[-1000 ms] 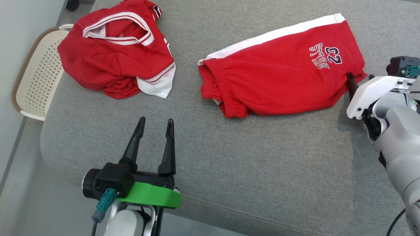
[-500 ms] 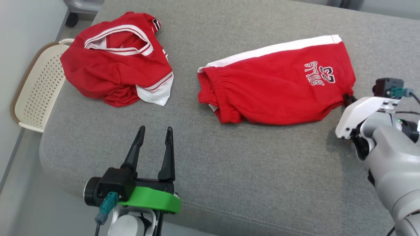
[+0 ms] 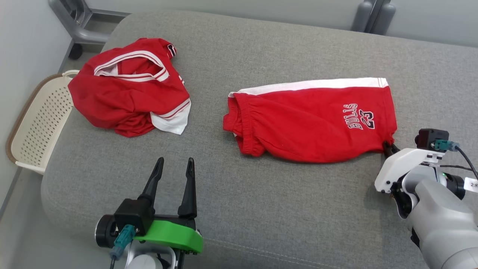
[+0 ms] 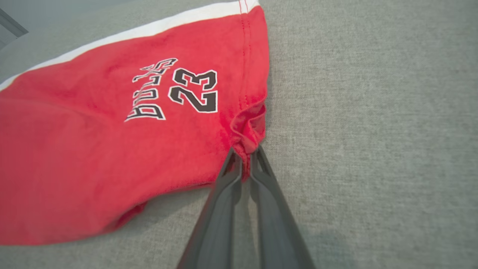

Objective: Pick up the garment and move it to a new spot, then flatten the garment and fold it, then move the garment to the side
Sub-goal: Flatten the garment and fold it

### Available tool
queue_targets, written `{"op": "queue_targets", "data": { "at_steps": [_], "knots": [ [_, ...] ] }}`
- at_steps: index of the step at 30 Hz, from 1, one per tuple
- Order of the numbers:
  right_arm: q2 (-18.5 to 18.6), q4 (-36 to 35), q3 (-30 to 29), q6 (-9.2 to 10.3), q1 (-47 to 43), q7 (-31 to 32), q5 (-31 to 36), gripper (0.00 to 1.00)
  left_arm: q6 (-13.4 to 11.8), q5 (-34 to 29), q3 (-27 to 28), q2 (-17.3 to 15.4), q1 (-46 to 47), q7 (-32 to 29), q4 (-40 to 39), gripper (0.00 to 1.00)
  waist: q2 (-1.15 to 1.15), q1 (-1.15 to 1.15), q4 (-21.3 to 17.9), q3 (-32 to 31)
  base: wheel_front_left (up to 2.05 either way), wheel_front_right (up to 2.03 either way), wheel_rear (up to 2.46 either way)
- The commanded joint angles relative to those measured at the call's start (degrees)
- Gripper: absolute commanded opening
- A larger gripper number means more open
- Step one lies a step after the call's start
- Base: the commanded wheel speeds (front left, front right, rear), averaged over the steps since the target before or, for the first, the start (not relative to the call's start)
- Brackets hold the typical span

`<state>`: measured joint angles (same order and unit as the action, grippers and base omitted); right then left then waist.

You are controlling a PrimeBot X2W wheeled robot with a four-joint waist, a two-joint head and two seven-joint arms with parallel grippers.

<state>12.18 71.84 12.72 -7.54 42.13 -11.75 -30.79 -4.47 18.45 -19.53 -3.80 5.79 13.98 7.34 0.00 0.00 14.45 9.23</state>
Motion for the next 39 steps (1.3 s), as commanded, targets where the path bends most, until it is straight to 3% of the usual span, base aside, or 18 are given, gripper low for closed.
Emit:
{"op": "queue_targets", "data": {
  "at_steps": [1, 18, 19, 20, 29, 39],
  "knots": [
    [0.0, -0.3, 0.0, 0.1, -1.4, -0.5, -0.5, 0.0, -0.4, 0.4, 0.1, -0.4, -1.1, -0.2, 0.1, 1.0, 0.0, 0.0, 0.0, -1.1, 0.0, 0.0, 0.0],
    [-2.6, -1.3, -1.6, 0.1, -10.6, -1.9, -0.3, 0.0, -1.7, 1.7, 0.2, -1.9, -5.0, -1.9, -0.7, 1.0, 0.0, 0.0, -0.7, -7.0, 0.0, 0.0, 0.0],
    [-2.9, -1.4, -1.6, 0.1, -10.9, -1.7, -0.2, 0.13, -1.8, 1.6, 0.1, -2.0, -5.2, -2.0, -0.8, 1.0, 0.0, 0.0, -0.8, -7.2, 0.0, 0.0, 0.0],
    [-3.0, -1.5, -1.5, 0.1, -11.1, -1.5, 0.0, 1.0, -1.8, 1.6, 0.1, -2.0, -5.3, -2.0, -0.9, 1.0, 0.0, 0.0, -1.0, -7.4, 0.0, 0.0, 0.0],
    [-2.8, -5.9, -3.2, 0.09, -13.3, -3.0, 0.9, 1.0, -2.4, 2.2, 0.1, -2.5, -6.2, -2.5, -1.0, 1.0, 0.0, 0.0, -2.3, -9.1, 0.0, 0.0, 0.0],
    [-4.1, -23.0, -9.4, 0.09, -21.5, -3.4, 8.8, 1.0, -3.6, 3.0, 1.8, -3.7, -7.1, -2.3, 0.0, 1.0, 0.0, 0.0, -4.7, -11.7, 0.0, 0.0, 0.0]
  ]
}}
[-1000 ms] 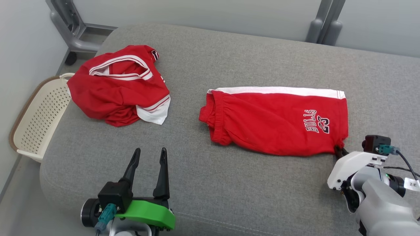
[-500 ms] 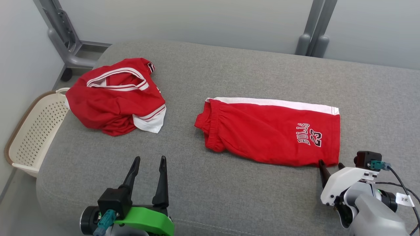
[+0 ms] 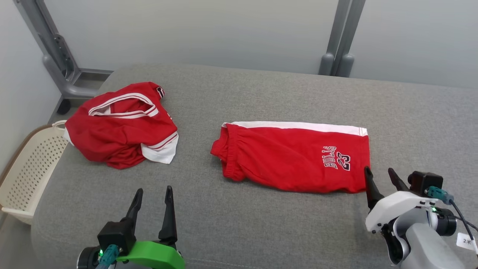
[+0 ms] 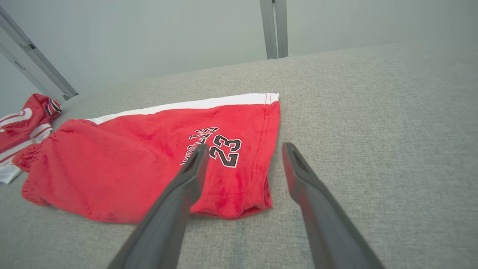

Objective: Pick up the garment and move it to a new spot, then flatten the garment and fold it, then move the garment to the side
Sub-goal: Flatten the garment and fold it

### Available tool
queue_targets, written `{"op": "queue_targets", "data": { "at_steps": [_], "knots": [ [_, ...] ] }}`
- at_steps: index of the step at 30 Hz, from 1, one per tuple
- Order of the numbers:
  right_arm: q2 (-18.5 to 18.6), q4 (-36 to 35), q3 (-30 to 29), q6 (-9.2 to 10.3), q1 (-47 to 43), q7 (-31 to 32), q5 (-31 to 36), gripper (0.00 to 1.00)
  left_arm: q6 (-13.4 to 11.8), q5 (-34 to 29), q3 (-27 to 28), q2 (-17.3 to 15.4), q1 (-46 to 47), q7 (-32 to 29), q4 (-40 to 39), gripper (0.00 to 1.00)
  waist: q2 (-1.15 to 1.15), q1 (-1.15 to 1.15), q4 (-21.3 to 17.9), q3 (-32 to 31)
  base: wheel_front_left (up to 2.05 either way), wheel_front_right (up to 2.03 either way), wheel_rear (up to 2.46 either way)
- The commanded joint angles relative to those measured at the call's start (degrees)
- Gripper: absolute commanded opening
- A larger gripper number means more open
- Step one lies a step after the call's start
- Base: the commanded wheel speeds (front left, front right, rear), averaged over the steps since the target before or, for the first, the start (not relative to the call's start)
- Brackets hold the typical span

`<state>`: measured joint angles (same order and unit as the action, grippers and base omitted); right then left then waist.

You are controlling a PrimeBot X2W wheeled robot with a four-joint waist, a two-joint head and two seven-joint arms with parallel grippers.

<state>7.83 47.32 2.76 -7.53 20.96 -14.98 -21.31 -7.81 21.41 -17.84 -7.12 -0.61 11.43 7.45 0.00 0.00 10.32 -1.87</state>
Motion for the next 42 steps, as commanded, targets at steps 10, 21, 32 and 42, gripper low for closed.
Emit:
{"op": "queue_targets", "data": {
  "at_steps": [10, 21, 32, 42],
  "knots": [
    [-4.6, -20.6, -8.4, 0.08, -12.4, -0.1, 15.2, 1.0, -0.4, -0.7, 0.4, -2.2, -1.9, 1.1, 2.5, 1.0, 0.0, 0.0, -3.5, -3.2, 0.0, 0.0, 0.0],
    [-4.9, -31.5, -6.0, 0.08, -21.6, 0.4, 13.8, 1.0, 1.5, 0.5, 0.4, -4.4, -3.3, 1.5, 4.8, 1.0, 0.0, 0.0, -5.5, -5.4, 0.0, 0.0, 0.0],
    [-4.9, -32.4, -4.0, 0.08, -24.3, 2.5, 11.7, 1.0, 1.0, 3.1, 3.2, -4.3, -4.3, 2.7, 5.7, 1.0, 0.0, 0.0, -6.6, -6.4, 0.0, 0.0, 0.0],
    [-4.9, -33.1, -4.5, 0.08, -24.2, 3.0, 10.4, 1.0, 1.6, 3.3, 3.1, -5.2, -3.5, 2.9, 5.6, 1.0, 0.0, 0.0, -6.1, -5.5, 0.0, 0.0, 0.0]
  ]
}}
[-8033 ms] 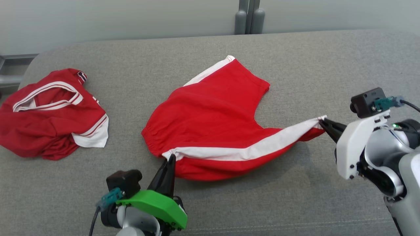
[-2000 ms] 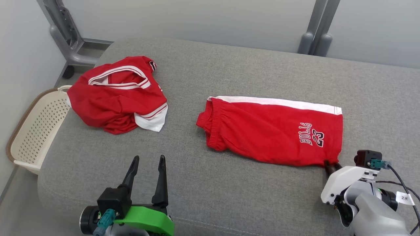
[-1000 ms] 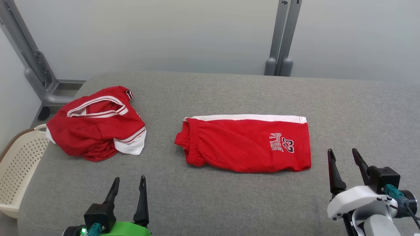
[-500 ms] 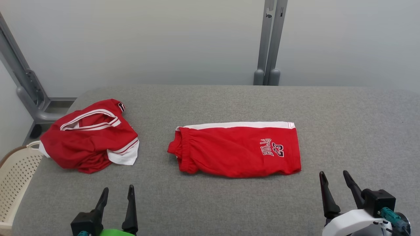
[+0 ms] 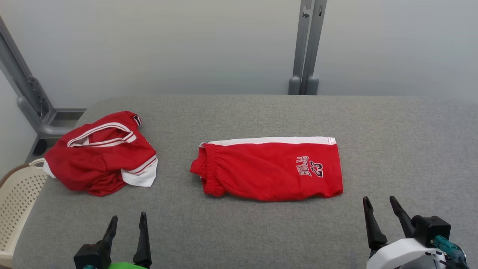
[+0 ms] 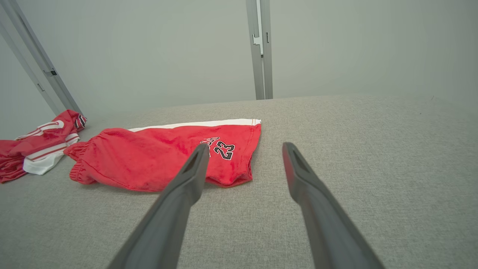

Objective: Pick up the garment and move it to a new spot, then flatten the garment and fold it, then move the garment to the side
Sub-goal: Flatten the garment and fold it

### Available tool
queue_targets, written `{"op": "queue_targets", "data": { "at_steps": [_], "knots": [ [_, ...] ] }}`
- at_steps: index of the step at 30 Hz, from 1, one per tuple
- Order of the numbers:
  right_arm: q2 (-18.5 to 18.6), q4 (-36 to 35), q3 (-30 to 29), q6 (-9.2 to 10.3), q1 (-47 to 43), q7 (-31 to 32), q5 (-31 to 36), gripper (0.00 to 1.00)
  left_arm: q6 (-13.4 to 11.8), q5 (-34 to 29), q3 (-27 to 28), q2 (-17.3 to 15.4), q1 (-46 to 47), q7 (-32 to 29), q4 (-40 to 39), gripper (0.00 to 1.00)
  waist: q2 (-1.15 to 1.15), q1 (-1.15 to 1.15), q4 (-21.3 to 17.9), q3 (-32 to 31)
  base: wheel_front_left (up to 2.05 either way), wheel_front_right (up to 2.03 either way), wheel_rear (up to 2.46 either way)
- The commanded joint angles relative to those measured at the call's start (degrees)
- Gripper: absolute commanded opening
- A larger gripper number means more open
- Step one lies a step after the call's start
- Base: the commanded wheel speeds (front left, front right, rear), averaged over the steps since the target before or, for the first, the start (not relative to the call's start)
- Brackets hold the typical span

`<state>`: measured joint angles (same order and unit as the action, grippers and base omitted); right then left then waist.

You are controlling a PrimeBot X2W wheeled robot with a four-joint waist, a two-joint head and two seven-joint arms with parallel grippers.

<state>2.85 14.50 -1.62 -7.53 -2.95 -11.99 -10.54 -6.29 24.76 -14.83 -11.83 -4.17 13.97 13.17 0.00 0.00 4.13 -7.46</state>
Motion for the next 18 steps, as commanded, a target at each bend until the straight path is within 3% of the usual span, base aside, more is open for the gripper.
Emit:
{"op": "queue_targets", "data": {
  "at_steps": [1, 7, 10, 13, 14, 18],
  "knots": [
    [0.1, -0.3, -0.1, 0.08, -0.2, 0.1, -0.4, 1.0, 0.2, -0.1, 0.0, -0.5, 0.1, 0.3, -0.2, 1.0, 0.0, 0.0, 0.1, 0.2, 0.0, 0.0, 0.0],
    [0.1, -0.2, 0.5, 0.08, 1.9, 1.3, -0.3, 1.0, 0.8, -0.4, -0.5, -0.8, 1.0, 0.5, -0.8, 1.0, 0.0, 0.0, 0.0, 1.0, 0.0, 0.0, 0.0],
    [0.1, 0.7, 1.4, 0.08, 3.4, 5.1, -2.5, 1.0, 0.6, -0.7, -0.8, -0.8, 1.2, 0.6, -1.3, 1.0, 0.0, 0.0, 0.1, 1.4, 0.0, 0.0, 0.0],
    [0.1, 1.4, 2.0, 0.08, 6.6, 12.9, -2.5, 1.0, 0.9, -0.7, -1.1, -1.1, 1.6, 0.0, -1.7, 1.0, 0.0, 0.0, 0.2, 2.0, 0.0, 0.0, 0.0],
    [0.1, 1.7, 1.3, 0.08, 9.3, 19.3, -1.1, 1.0, 1.0, -0.8, -1.4, -1.1, 1.8, -0.4, -2.1, 1.0, 0.0, 0.0, 0.4, 2.6, 0.0, 0.0, 0.0],
    [0.2, 2.9, -1.8, 0.05, 15.4, 33.6, -0.7, 1.0, 1.2, -0.7, -1.9, -1.1, 1.9, -0.6, -2.9, 1.0, 0.0, 0.0, 1.2, 3.8, 0.0, 0.0, 0.0]
  ]
}}
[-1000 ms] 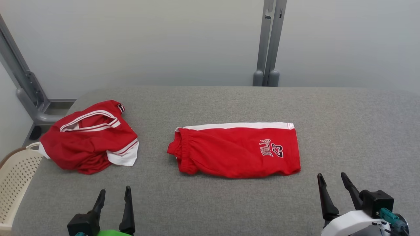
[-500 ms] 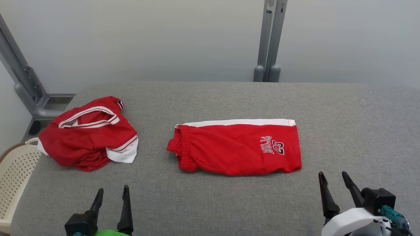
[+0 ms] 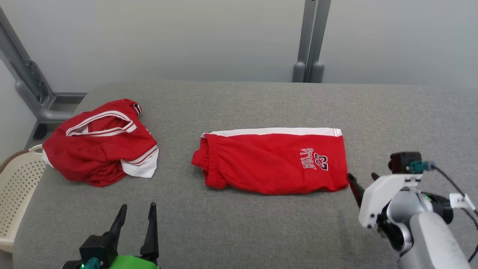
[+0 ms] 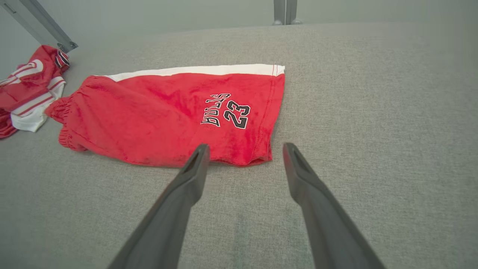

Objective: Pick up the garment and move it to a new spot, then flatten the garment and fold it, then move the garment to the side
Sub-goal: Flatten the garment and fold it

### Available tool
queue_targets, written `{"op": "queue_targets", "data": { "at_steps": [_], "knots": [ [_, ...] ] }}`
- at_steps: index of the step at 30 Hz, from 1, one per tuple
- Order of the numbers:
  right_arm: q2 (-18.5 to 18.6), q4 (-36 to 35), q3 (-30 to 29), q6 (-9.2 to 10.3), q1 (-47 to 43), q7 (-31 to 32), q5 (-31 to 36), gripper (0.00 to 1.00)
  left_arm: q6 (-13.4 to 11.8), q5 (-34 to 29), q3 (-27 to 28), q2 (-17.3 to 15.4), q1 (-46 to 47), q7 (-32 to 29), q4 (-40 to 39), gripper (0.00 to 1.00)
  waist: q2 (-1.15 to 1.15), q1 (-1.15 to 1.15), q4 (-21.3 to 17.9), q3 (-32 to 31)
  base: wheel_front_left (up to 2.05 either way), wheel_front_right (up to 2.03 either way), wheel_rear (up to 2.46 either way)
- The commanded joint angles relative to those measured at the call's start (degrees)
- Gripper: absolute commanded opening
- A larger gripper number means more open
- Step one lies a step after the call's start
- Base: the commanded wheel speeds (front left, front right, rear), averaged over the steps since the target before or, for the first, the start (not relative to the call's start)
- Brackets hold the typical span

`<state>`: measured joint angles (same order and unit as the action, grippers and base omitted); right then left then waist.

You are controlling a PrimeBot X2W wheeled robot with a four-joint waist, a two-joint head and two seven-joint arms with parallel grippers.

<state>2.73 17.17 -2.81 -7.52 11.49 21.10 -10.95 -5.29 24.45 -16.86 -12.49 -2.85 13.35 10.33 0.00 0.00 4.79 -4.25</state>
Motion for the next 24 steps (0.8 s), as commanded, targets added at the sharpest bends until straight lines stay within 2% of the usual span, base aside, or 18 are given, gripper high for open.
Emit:
{"op": "queue_targets", "data": {
  "at_steps": [1, 5, 9, 16, 24],
  "knots": [
    [0.4, 0.6, -1.7, 0.07, 2.5, 3.7, 0.3, 1.0, 0.3, -0.3, 0.0, -0.5, 0.6, 0.0, -0.1, 1.0, 0.0, 0.0, 0.9, 0.9, 0.0, 0.0, 0.0],
    [0.2, 3.1, -7.1, 0.04, 8.4, 14.6, 5.9, 1.0, 0.7, -0.6, -0.7, -0.8, 1.1, -0.1, -0.4, 1.0, 0.0, 0.0, 2.6, 2.4, 0.0, 0.0, 0.0],
    [0.2, 6.1, -11.4, 0.02, 13.8, 20.5, 9.2, 1.0, 1.3, -0.7, -1.4, -1.0, 1.7, -0.6, -0.8, 1.0, 0.0, 0.0, 4.6, 4.4, 0.0, 0.0, 0.0],
    [0.7, 11.6, -16.3, 0.03, 22.0, 24.1, 15.2, 1.0, 1.5, -1.1, -1.9, -1.1, 4.0, -0.7, -1.2, 1.0, 0.0, 0.0, 7.8, 9.6, 0.0, 0.0, 0.0],
    [1.1, 16.7, -20.4, 0.03, 26.7, 24.8, 19.4, 1.0, 1.8, -1.5, -2.7, -0.2, 6.1, -0.4, -1.4, 1.0, 0.0, 0.0, 10.3, 13.5, 0.0, 0.0, 0.0]
  ]
}}
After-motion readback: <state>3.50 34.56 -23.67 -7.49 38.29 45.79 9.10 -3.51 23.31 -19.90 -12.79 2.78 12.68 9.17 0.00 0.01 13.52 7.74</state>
